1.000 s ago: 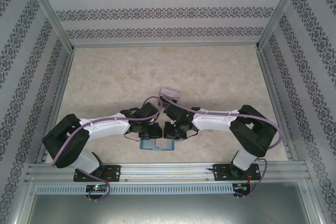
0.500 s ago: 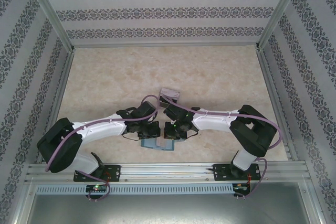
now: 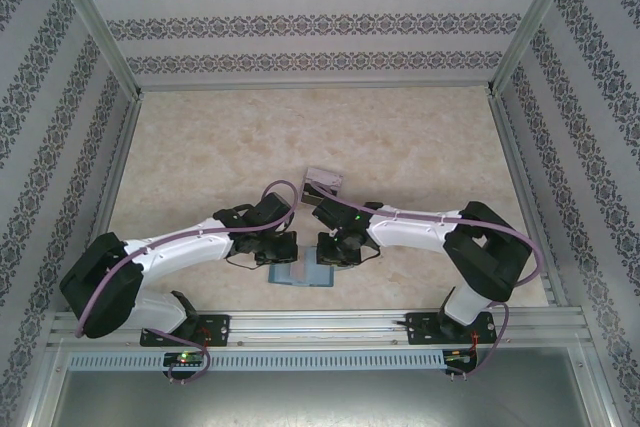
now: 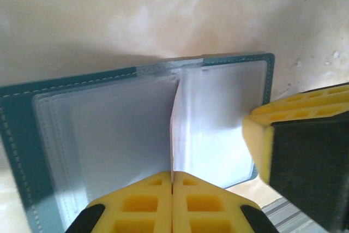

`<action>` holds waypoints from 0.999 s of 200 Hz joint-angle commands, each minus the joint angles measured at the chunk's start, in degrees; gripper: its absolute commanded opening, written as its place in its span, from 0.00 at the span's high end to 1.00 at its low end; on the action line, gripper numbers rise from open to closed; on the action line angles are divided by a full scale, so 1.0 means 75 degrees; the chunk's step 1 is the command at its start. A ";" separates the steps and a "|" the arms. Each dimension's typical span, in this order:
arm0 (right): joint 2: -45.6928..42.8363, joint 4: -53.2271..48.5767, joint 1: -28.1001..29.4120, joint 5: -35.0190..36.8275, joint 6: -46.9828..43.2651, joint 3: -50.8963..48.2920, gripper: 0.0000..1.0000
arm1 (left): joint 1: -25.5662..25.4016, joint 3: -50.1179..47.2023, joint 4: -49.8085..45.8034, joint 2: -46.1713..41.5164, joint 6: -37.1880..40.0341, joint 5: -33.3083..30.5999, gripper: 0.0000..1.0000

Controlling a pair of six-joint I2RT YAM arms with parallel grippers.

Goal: Take the credit cards out of the card holder

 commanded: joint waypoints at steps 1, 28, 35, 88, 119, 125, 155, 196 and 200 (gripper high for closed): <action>-0.0350 -0.0466 0.0059 0.0289 -0.0047 0.0160 0.76 | 0.0119 0.0361 -0.0894 -0.0137 0.0561 -0.0340 0.92; -0.0695 -0.0484 0.0050 0.0379 0.0002 0.0194 0.75 | 0.0114 0.0761 -0.1222 0.0032 0.1706 -0.0275 0.96; -0.0802 -0.0519 0.0036 0.0440 0.0004 0.0186 0.75 | 0.0119 0.0874 -0.1321 0.0110 0.2162 -0.0234 0.97; -0.1409 -0.0954 -0.0346 0.0552 -0.0218 0.0084 0.75 | 0.0119 0.2558 -0.3554 0.1492 0.6112 0.0022 0.97; -0.1882 -0.1187 -0.0581 0.0652 -0.0256 -0.0208 0.75 | 0.0108 0.3263 -0.4162 0.1770 0.8228 -0.0298 0.99; -0.1999 -0.1206 -0.0625 0.0664 -0.0253 -0.0293 0.75 | 0.0108 0.3374 -0.4195 0.1759 0.8583 -0.0323 0.99; -0.2595 -0.1336 -0.0917 0.0694 -0.0244 -0.0676 0.75 | 0.0107 0.3867 -0.4269 0.1731 1.0369 -0.0082 1.00; -0.3381 -0.1862 -0.1251 0.0834 -0.0350 -0.0871 0.75 | 0.0118 0.4623 -0.4551 0.1973 1.2271 -0.0501 1.00; -0.3455 -0.1903 -0.1283 0.0839 -0.0358 -0.0891 0.75 | 0.0121 0.4682 -0.4543 0.1995 1.2458 -0.0587 1.00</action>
